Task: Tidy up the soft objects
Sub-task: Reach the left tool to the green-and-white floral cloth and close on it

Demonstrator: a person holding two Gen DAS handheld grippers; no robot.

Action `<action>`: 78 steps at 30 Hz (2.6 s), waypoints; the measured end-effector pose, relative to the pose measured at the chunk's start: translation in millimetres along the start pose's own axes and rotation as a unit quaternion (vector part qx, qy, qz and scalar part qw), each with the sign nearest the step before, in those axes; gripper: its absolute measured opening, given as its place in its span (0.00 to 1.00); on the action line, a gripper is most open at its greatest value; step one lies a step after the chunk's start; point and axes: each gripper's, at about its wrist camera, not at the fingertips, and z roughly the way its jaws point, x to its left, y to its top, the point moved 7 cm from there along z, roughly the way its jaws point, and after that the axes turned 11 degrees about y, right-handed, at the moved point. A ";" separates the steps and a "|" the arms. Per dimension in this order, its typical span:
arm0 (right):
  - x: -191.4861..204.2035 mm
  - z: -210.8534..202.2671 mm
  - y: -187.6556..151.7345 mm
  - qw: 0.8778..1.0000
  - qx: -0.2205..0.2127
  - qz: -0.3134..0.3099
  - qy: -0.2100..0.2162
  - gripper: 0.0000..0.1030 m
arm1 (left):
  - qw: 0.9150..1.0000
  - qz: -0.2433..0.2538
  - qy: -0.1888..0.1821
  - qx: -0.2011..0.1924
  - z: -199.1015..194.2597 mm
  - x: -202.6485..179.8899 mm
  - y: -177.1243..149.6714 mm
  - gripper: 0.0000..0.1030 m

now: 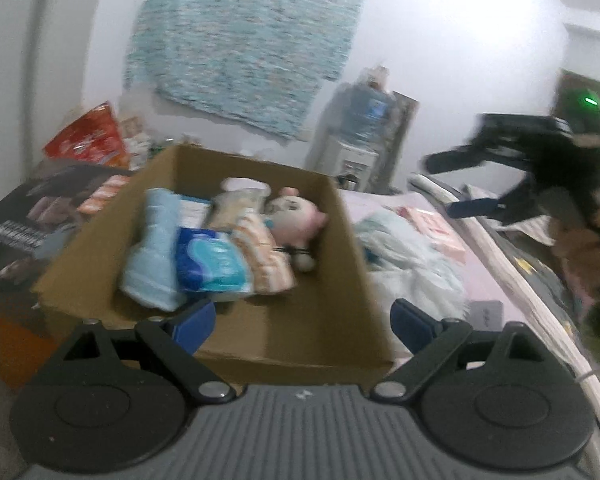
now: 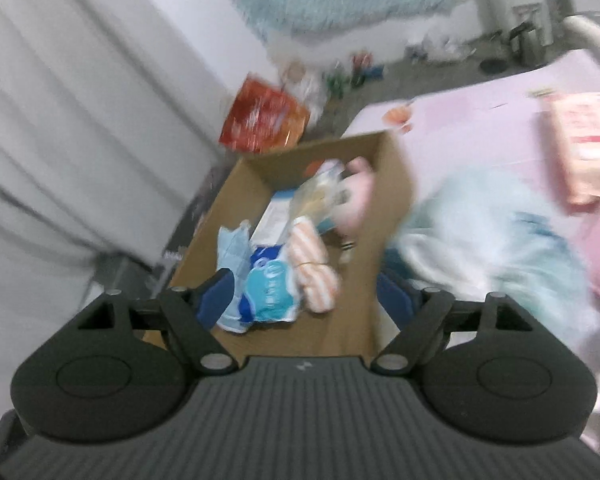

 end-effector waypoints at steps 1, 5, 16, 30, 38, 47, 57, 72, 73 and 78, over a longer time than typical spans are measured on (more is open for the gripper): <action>-10.3 -21.5 -3.8 1.000 -0.018 0.006 -0.004 0.78 | 1.000 0.011 -0.010 0.000 0.4 -12.4 -1.1 0.92; -64.9 -119.1 -24.9 0.992 -0.112 0.039 -0.042 0.78 | 0.996 0.061 -0.058 0.005 2.9 -65.2 -9.6 0.93; -204.7 -224.8 -133.8 0.963 -0.197 0.160 -0.088 0.79 | 0.965 0.207 -0.152 0.043 18.4 -222.9 -58.4 0.93; -286.4 -153.3 -161.0 0.970 -0.148 0.182 -0.069 0.18 | 0.943 0.271 -0.167 0.096 79.6 -321.9 -105.1 0.93; -276.0 -126.1 -179.7 0.976 -0.083 0.199 0.011 0.21 | 0.941 0.283 -0.143 0.120 107.3 -323.0 -115.5 0.93; -269.1 -166.5 -140.8 0.982 -0.115 0.136 -0.058 0.54 | 0.941 0.283 -0.136 0.130 133.9 -336.2 -110.7 0.93; -272.1 -148.0 -125.0 0.986 -0.091 0.103 -0.099 0.70 | 0.936 0.283 -0.137 0.159 159.9 -351.4 -127.3 0.64; -263.0 -70.0 -108.6 0.977 0.041 -0.036 -0.206 0.79 | 0.954 0.211 -0.101 0.188 157.8 -285.0 -119.5 0.28; -263.4 -65.8 -109.2 0.975 0.047 -0.040 -0.212 0.79 | 0.955 0.208 -0.100 0.189 157.2 -282.7 -118.8 0.27; -263.0 -57.6 -110.5 0.972 0.049 -0.044 -0.227 0.80 | 0.956 0.198 -0.100 0.190 155.5 -277.7 -117.7 0.24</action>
